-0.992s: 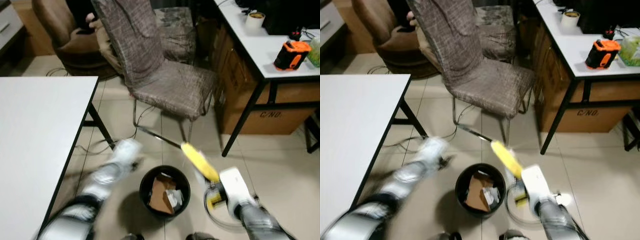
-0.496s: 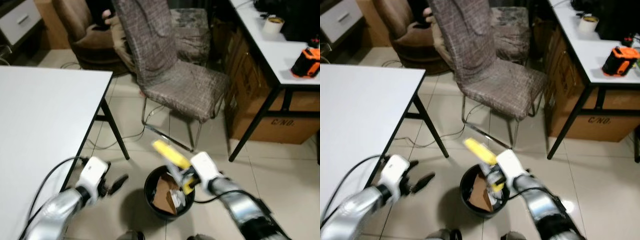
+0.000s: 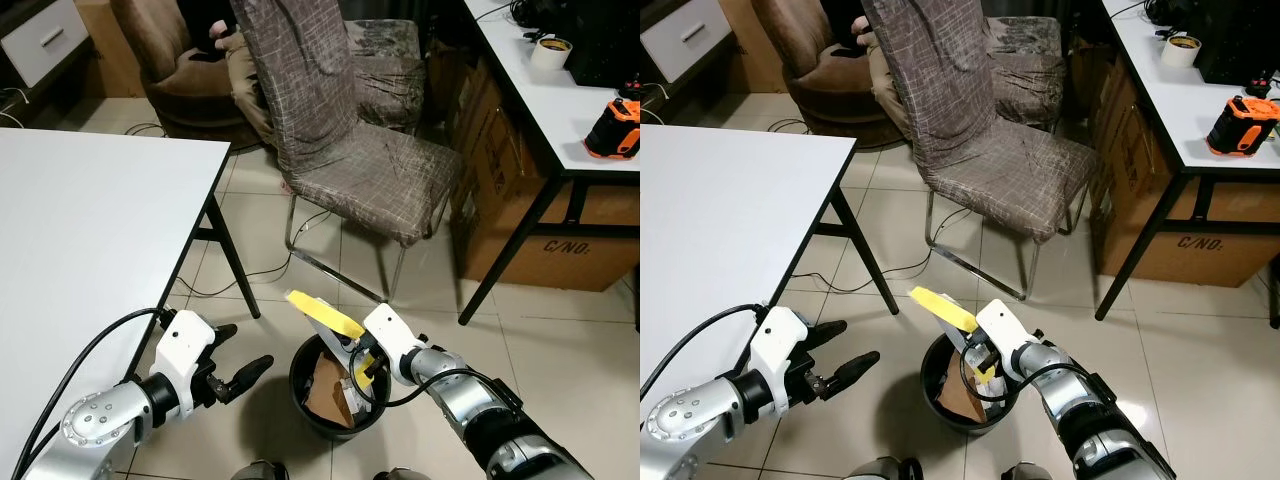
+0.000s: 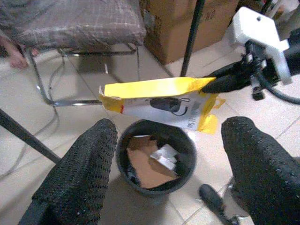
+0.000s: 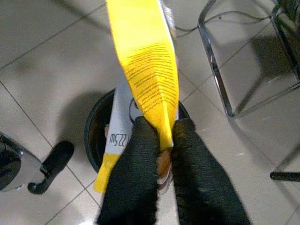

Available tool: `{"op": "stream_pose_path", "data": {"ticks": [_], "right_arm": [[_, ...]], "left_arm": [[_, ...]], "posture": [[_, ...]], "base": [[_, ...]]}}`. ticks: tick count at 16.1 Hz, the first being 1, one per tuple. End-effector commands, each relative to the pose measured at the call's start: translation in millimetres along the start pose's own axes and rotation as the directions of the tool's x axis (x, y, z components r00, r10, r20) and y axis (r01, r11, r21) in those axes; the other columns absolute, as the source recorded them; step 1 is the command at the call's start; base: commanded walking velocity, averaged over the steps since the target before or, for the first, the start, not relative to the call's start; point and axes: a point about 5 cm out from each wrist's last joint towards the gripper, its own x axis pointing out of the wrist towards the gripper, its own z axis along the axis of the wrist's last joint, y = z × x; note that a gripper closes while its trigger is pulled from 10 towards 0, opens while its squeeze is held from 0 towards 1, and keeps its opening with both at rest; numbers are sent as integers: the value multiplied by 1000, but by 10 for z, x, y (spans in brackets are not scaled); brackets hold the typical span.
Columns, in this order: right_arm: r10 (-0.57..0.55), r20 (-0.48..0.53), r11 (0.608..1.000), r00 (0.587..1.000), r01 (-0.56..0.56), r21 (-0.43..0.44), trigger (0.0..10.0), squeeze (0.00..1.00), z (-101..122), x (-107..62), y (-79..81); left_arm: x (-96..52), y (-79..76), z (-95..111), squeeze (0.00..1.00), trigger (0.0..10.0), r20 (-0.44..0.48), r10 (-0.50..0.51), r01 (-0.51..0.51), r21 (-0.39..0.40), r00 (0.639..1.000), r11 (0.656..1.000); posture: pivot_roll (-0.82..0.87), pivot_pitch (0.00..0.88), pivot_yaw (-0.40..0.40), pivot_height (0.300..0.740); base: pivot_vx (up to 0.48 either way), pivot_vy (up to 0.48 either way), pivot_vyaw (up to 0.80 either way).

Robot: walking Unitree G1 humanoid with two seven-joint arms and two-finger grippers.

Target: Picking trash to rubbish bin

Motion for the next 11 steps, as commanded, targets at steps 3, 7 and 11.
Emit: {"op": "stream_pose_path", "data": {"ticks": [3, 7, 11], "right_arm": [[0, 30, 1000, 1000, -1, 4, 10000, 1000, 66, 25, -24], [-42, 14, 998, 999, 41, 45, 10000, 1000, 26, 22, -75], [-39, 14, 998, 999, 38, 47, 10000, 1000, 18, 24, -81]], "left_arm": [[-29, 40, 49, 0, 10000, -11, 8, -8, -3, 1000, 1000], [10, 83, 16, 0, 10000, -14, 18, -19, -49, 1000, 999], [73, 101, 41, 0, 10000, -12, 41, -42, -40, 999, 998]], "posture": [[-40, 116, 57, 740], [-36, 109, 59, 740], [-33, 104, 62, 740]], "base": [[0, 0, 0], [0, 0, 0], [0, 0, 0]]}}
